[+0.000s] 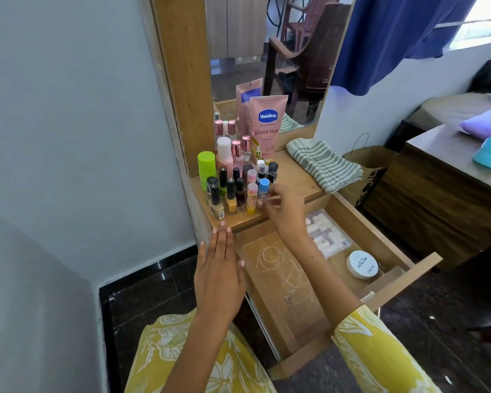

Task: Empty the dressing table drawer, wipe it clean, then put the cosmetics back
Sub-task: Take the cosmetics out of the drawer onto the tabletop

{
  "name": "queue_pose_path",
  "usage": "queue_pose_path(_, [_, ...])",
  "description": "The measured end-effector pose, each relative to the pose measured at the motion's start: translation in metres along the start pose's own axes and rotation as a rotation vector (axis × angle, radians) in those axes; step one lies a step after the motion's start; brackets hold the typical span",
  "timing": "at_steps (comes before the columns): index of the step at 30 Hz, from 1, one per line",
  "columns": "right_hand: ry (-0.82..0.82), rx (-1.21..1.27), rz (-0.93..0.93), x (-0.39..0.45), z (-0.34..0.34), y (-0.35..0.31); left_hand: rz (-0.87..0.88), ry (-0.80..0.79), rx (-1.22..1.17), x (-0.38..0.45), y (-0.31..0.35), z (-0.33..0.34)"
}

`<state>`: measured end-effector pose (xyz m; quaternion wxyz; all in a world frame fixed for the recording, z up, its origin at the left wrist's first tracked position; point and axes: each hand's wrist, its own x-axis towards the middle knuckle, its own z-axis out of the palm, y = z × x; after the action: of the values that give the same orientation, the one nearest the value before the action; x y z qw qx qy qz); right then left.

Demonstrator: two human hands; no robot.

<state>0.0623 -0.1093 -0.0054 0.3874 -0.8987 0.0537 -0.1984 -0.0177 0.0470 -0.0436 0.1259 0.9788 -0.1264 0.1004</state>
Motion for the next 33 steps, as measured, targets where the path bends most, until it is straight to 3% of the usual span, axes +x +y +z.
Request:
queue_pose_path(10, [-0.030,0.094,0.077,-0.006,-0.011,-0.001,0.015,0.035,0.003,0.004,0.014,0.003])
queue_pose_path(15, [0.068,-0.093,0.082,-0.025,-0.034,0.033,0.059,-0.049,0.012,0.013,0.026,0.001])
queue_pose_path(19, [-0.200,-0.485,0.299,-0.022,-0.056,0.074,0.039,-0.072,0.045,0.019,0.027,-0.001])
queue_pose_path(22, [-0.417,-0.641,0.444,-0.014,-0.062,0.099,0.015,-0.093,0.038,0.021,0.030,-0.003])
queue_pose_path(25, [-0.518,-0.715,0.478,-0.013,-0.056,0.113,0.010,-0.133,0.053,0.022,0.031,-0.003])
queue_pose_path(33, [-0.368,-0.644,0.457,-0.014,-0.053,0.115,0.008,-0.176,0.022,0.024,0.027,-0.009])
